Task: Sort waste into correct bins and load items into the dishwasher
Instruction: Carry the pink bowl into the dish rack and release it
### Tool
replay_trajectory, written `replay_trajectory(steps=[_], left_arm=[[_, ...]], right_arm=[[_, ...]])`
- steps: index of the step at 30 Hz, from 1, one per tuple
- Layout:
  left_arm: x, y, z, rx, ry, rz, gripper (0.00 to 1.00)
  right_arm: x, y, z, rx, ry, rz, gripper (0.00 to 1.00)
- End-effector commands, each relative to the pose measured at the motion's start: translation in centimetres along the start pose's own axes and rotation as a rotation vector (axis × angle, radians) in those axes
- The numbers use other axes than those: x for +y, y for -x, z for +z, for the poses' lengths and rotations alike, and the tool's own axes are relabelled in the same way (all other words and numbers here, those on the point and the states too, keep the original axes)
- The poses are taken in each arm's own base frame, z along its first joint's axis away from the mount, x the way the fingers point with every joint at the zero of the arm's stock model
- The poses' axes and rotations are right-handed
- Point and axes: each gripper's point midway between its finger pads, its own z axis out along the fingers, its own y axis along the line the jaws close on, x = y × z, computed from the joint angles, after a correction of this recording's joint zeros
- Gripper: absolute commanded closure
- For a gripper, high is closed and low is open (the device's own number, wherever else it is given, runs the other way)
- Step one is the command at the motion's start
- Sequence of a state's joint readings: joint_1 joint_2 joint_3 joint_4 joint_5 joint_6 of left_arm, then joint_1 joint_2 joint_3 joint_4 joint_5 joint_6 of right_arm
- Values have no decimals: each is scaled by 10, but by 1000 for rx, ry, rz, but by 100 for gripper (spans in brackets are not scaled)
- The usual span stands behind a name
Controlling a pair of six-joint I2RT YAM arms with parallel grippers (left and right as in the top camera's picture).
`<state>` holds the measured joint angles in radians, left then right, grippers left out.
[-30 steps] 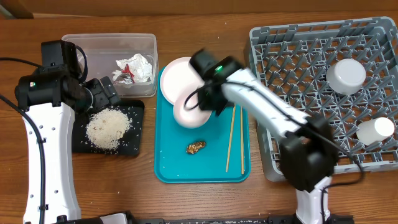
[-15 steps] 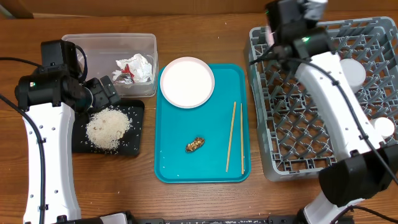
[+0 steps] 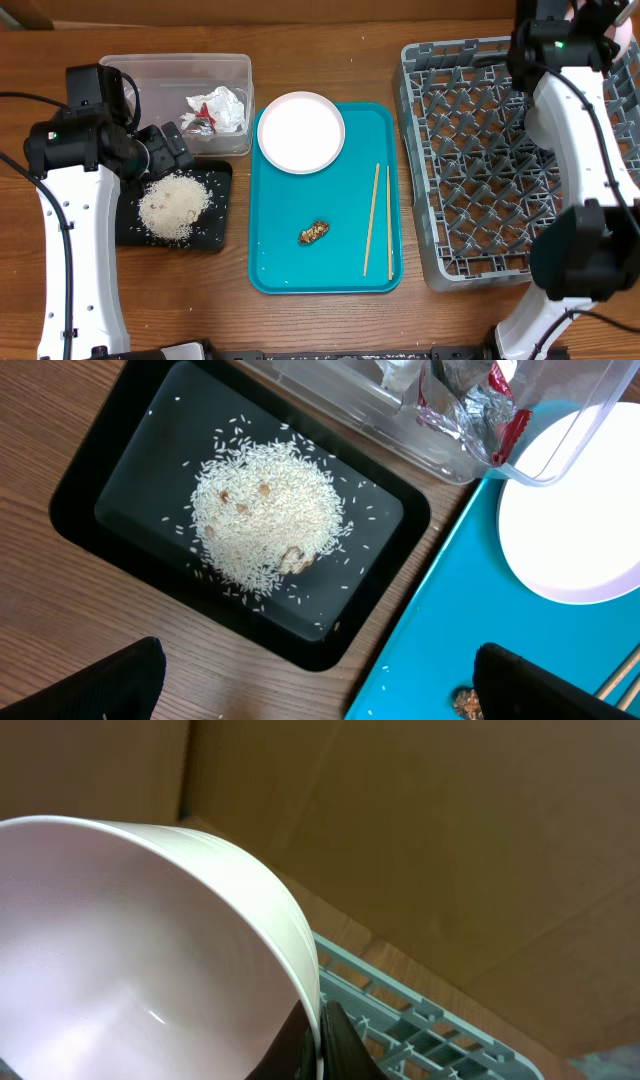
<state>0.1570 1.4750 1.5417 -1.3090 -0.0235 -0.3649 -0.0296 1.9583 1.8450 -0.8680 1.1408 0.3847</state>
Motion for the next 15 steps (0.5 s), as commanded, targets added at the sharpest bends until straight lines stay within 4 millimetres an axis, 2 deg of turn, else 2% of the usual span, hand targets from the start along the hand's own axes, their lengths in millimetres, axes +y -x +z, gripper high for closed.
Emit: replay_trajectory(steps=[1,8,15], left_arm=[[-1,5,-5,-23,-6,-12,0],[-1,5,-5,-23,-6,-12,0],[-1,5,-5,-24,-6,-12,0]], right_arm=[[12,-16,17,23,-30,-45,96],[50,-61,30,88,-11,-165,96],[65,-90,26,150,22,-221,96]])
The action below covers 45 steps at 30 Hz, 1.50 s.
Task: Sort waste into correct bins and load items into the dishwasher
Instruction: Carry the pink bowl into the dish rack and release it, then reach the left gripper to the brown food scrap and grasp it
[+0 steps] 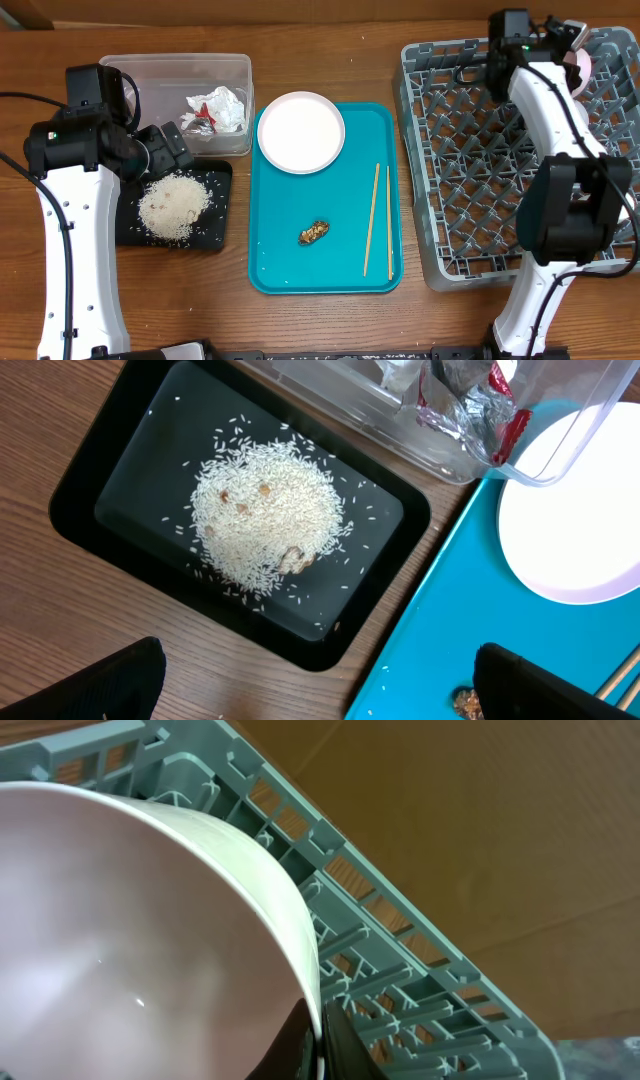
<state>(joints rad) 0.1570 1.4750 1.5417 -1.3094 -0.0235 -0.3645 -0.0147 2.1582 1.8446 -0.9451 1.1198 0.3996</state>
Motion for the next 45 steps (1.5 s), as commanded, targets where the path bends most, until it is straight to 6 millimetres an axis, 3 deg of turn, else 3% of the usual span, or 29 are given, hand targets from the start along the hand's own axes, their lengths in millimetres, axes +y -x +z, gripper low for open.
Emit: replay_trajectory(steps=[1,7,18,23,28,37,39,42,45], left_arm=[[-1,5,-5,-24,-6,-12,0],[-1,5,-5,-24,-7,-12,0],[-1,5,-5,-23,-6,-12,0],[-1,5,-5,-23,-6,-12,0],[-1,5,-5,-23,-6,-12,0],[-1,5,-5,-23,-6,-12,0],[-1,5,-5,-23,-6,-12,0],[-2,4,-5,-21,-10,-10,0],[-11,1,-5,-2,-60,-3,0]], right_arm=[[15,-13,-5,44,59,18,96],[17,-28,-21,71,57,-6,96],[49,-72,-55,233,246,-137,96],[38,-76,-66,254,237,-140,95],[19,-66,-81,259,271,-84,90],[-9,-42,-152,337,649,39,86],[-6,-46,-172,369,776,-6,85],[-3,-56,-196,421,922,-84,74],[-7,-68,-202,477,942,-115,73]])
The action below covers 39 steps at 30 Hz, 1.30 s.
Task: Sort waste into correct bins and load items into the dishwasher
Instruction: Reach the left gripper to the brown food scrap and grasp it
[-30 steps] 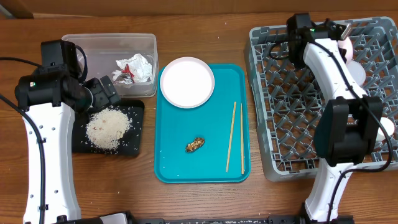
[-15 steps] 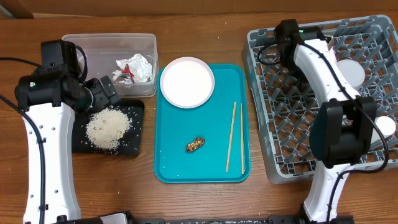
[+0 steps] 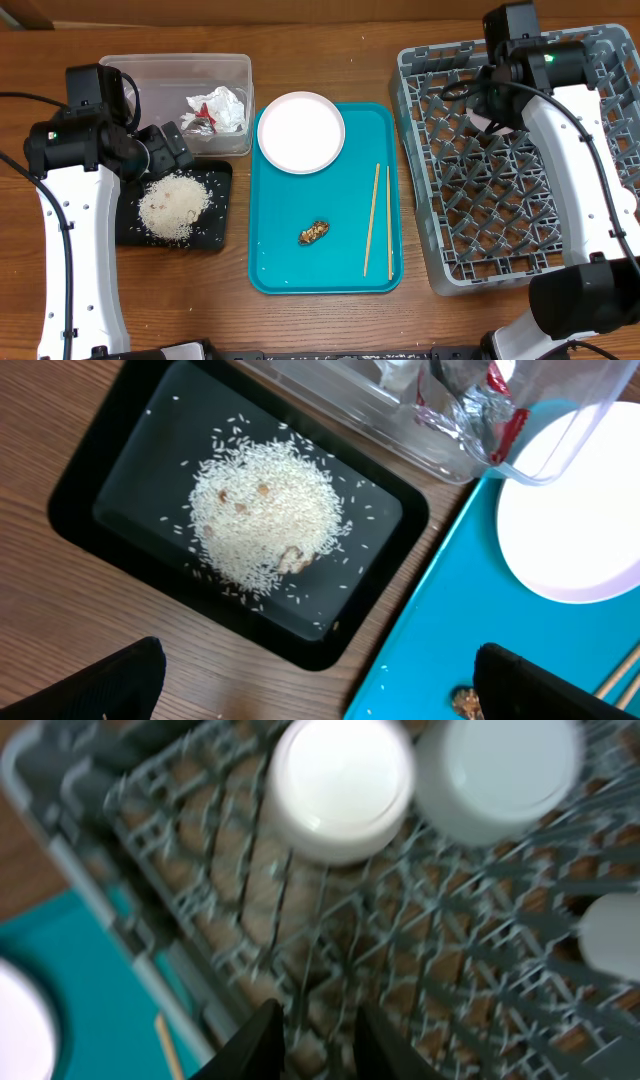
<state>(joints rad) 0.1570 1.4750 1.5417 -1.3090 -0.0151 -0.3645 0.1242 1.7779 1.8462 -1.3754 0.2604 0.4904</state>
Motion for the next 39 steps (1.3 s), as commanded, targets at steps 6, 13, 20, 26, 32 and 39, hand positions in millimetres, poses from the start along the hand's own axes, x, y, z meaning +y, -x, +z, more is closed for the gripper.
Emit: replay_trajectory(steps=[6,13,20,26,32,39], left_arm=[[-42,-7,-5,3,-127,166,0],[-104,-47,13,90,-169,464,0],[-161,-103,55,234,-163,692,0],[-186,-162,99,393,-101,862,0],[-190,-207,136,504,-12,998,0],[-180,-220,160,557,79,1033,19]], right_arm=[[-5,-19,-1,142,91,-7,73],[-53,-2,1,200,174,202,50],[-104,-4,6,256,119,338,27],[-109,-2,7,249,117,351,26],[-107,-2,7,248,119,348,25],[-107,-2,7,249,118,348,25]])
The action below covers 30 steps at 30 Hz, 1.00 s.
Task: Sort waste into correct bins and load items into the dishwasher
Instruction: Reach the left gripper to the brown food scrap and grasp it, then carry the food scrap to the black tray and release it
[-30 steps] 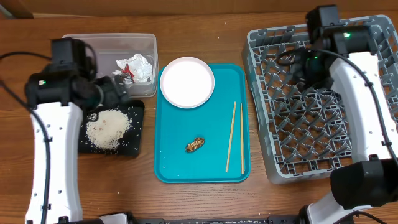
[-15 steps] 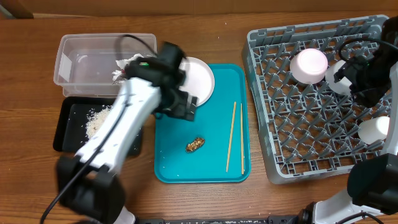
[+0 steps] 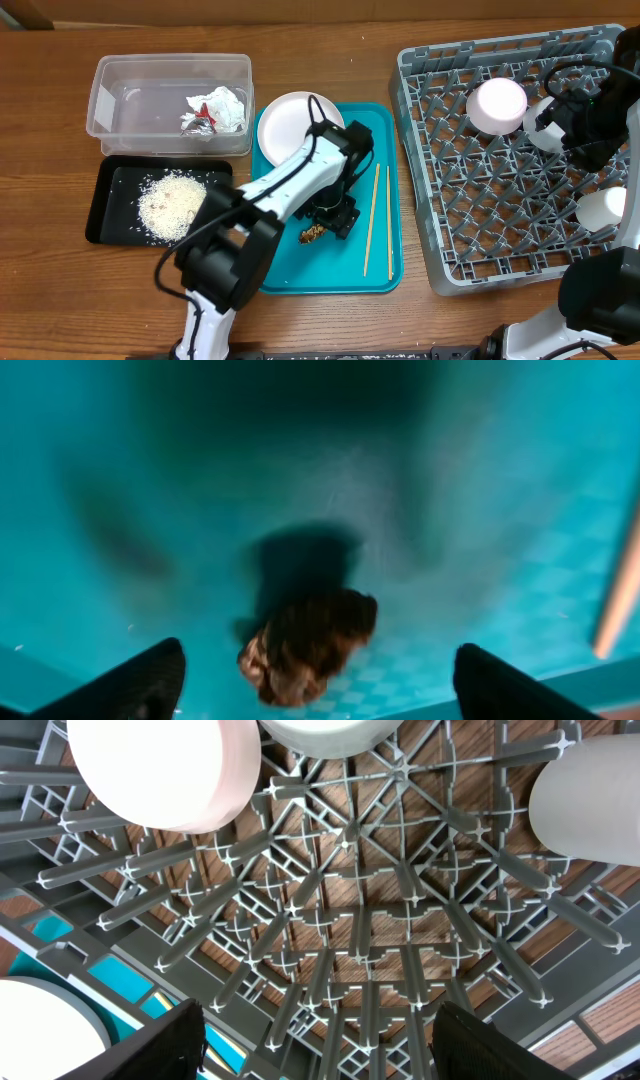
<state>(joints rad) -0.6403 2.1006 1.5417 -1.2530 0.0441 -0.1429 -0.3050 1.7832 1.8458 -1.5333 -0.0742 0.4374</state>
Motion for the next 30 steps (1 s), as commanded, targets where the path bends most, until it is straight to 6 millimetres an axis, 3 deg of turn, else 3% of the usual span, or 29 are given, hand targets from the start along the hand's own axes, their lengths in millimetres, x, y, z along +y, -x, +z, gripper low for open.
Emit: replay_trajectory(steps=[1,4,9,13,23,30], left_arm=[[6,4,3,6,30,7,21],[8,5,3,2,35,4,41],[8,6,3,-2,35,2,60],[8,6,3,-2,35,2,67],[8,6,3,-2,35,2,96],[19,6,-7,-34,74,-116,96]], right_arm=[[4,-1,-10,-26,23,-9,25],[4,-2,-10,-24,22,-9,25],[3,-2,-10,-22,21,-9,25],[3,-2,-10,-22,21,-9,25],[3,-2,-10,-22,20,-9,25],[3,-3,-10,-20,19,-9,25]])
